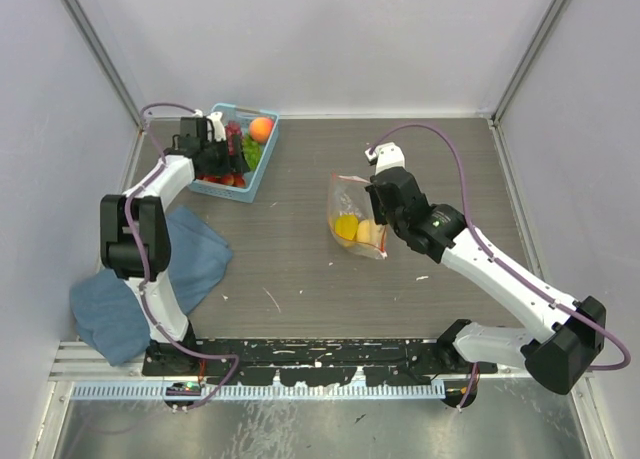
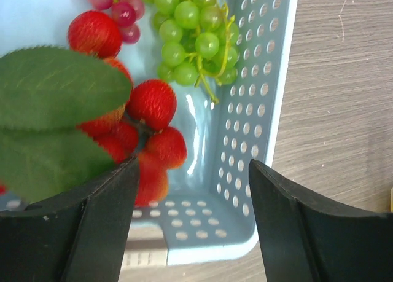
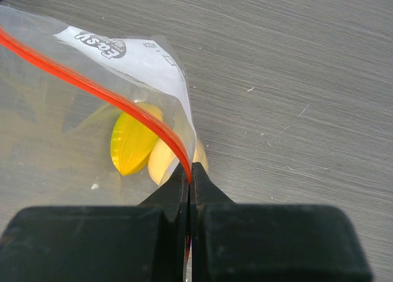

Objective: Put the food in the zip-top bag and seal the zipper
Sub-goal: Move the bin to the center of the board, then pick up the fake fruit from the bin.

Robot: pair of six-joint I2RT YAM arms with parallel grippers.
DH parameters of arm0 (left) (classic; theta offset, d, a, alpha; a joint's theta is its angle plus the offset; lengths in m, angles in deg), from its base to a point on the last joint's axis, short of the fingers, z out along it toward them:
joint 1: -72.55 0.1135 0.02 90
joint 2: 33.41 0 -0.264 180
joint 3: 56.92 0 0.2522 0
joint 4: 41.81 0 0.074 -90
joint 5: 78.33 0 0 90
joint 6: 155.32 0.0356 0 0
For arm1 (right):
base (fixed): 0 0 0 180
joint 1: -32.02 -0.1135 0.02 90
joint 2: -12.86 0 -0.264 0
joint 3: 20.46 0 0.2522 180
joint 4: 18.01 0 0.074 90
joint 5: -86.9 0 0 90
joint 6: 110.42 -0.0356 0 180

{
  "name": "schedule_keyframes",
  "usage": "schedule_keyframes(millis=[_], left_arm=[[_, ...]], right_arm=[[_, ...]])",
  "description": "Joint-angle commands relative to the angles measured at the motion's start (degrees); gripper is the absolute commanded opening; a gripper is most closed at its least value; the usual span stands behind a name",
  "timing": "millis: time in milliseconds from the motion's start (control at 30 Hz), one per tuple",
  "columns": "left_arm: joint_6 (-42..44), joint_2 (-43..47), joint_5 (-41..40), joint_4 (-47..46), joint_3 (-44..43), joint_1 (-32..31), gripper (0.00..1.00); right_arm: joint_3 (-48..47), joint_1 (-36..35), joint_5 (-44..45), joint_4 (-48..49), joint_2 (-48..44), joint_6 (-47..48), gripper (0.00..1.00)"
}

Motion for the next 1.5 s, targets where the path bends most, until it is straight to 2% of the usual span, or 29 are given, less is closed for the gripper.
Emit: schedule_keyframes(millis=[0, 233, 533, 833, 933, 1100, 1267, 1467], left_arm=[[-1.77, 7.60, -6.30, 5.04, 4.28, -0.14, 0.74], [-3.64, 12.21, -12.59, 9.40, 10.42, -0.14, 0.76], [-10.16, 15.46, -20.72, 17.05, 12.94, -0.02, 0.77], [-9.43, 22.95, -14.16, 12.01, 13.60, -0.16, 0.79], [-10.49, 21.77, -10.71, 9.67, 11.96, -0.41, 0.79], [-13.84, 17.41, -10.10, 6.44, 7.21, -1.34, 0.81], [-13.81, 10.29, -9.44, 2.14, 0.48, -1.61, 0.84], [-12.32, 0.47, -6.37, 2.28, -9.63, -1.69, 0.87]], right_arm=[[-0.34, 0.18, -0.72, 2.49, -2.25, -1.06, 0.00], [-0.46, 0.17, -1.61, 2.86, -2.10, -0.81, 0.01], [-0.63, 0.17, -3.08, 2.99, -1.85, -0.54, 0.01], [-0.44, 0.18, -3.66, 3.42, -1.50, -0.63, 0.01], [-0.32, 0.20, -3.40, 3.41, -1.60, -0.65, 0.01], [-0.41, 0.18, -2.90, 3.41, -1.55, -0.73, 0.01], [-0.43, 0.17, -2.69, 3.46, -1.12, -0.87, 0.01], [-0.61, 0.17, -2.24, 3.01, -0.65, -0.91, 0.01]])
